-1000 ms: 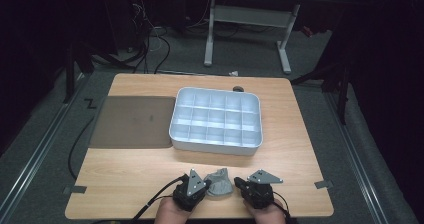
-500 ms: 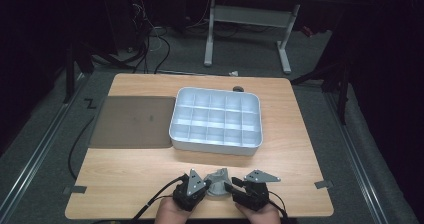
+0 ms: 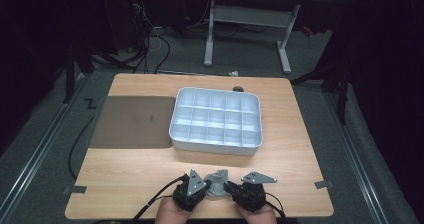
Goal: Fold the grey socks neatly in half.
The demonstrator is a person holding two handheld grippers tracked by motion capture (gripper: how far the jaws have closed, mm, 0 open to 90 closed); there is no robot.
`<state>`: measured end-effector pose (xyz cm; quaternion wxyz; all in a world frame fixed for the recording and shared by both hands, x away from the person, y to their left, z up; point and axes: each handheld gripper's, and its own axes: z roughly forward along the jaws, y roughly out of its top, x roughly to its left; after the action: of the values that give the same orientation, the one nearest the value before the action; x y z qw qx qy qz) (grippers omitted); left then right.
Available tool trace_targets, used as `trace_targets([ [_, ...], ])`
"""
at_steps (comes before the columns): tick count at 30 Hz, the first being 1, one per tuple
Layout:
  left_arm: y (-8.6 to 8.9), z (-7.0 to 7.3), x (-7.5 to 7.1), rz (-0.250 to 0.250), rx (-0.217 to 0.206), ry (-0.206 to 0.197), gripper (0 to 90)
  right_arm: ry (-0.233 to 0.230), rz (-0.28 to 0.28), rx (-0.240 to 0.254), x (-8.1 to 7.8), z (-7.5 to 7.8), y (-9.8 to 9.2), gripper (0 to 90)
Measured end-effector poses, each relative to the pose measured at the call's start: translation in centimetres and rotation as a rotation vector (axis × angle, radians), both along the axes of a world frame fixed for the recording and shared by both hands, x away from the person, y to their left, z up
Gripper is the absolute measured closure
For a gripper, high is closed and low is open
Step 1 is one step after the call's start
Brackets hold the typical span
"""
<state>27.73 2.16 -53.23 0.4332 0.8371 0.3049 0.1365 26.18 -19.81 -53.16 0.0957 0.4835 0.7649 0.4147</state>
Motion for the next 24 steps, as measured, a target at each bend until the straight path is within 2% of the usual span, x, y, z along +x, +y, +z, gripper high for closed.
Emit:
trace_targets([
  [2, 0.0, 0.0, 0.0, -0.002, -0.005, -0.001, 86.9, -0.030, -0.003, -0.020, -0.2, 0.3, 0.2, 83.5],
  [3, -0.1, 0.1, -0.1, -0.008, -0.009, 0.001, 86.9, -0.030, -0.003, -0.020, -0.2, 0.3, 0.2, 83.5],
  [5, -0.4, 0.5, -0.4, -0.018, -0.009, -0.020, 82.5, -0.043, -0.005, -0.039, -0.4, 0.5, 0.3, 83.4],
  [7, -0.7, 0.8, -0.7, -0.033, -0.026, -0.041, 82.3, -0.049, -0.008, -0.047, -0.4, 0.6, 0.3, 83.4],
  [10, -1.2, 0.4, -0.5, -0.044, -0.031, -0.017, 85.0, -0.048, -0.009, -0.044, -0.4, 0.6, 0.3, 83.4],
  [12, -1.4, 0.3, -0.7, -0.056, -0.025, -0.022, 85.3, -0.054, -0.008, -0.050, -0.4, 0.7, 0.2, 83.4],
  [14, -1.5, 0.2, -0.7, -0.063, -0.007, -0.017, 85.7, -0.056, -0.009, -0.040, -0.5, 0.8, 0.0, 83.4],
  [17, -1.6, 0.1, -0.6, -0.053, -0.003, -0.003, 86.7, -0.066, 0.002, -0.020, -0.7, 1.3, -0.1, 83.5],
  [21, -1.8, 0.0, -0.7, -0.049, 0.008, -0.009, 88.4, -0.086, 0.030, 0.000, -1.1, 2.2, 0.6, 83.6],
  [24, -1.8, 0.0, -0.6, -0.051, 0.009, -0.004, 88.9, -0.083, 0.048, 0.017, -1.2, 2.5, 1.2, 83.7],
])
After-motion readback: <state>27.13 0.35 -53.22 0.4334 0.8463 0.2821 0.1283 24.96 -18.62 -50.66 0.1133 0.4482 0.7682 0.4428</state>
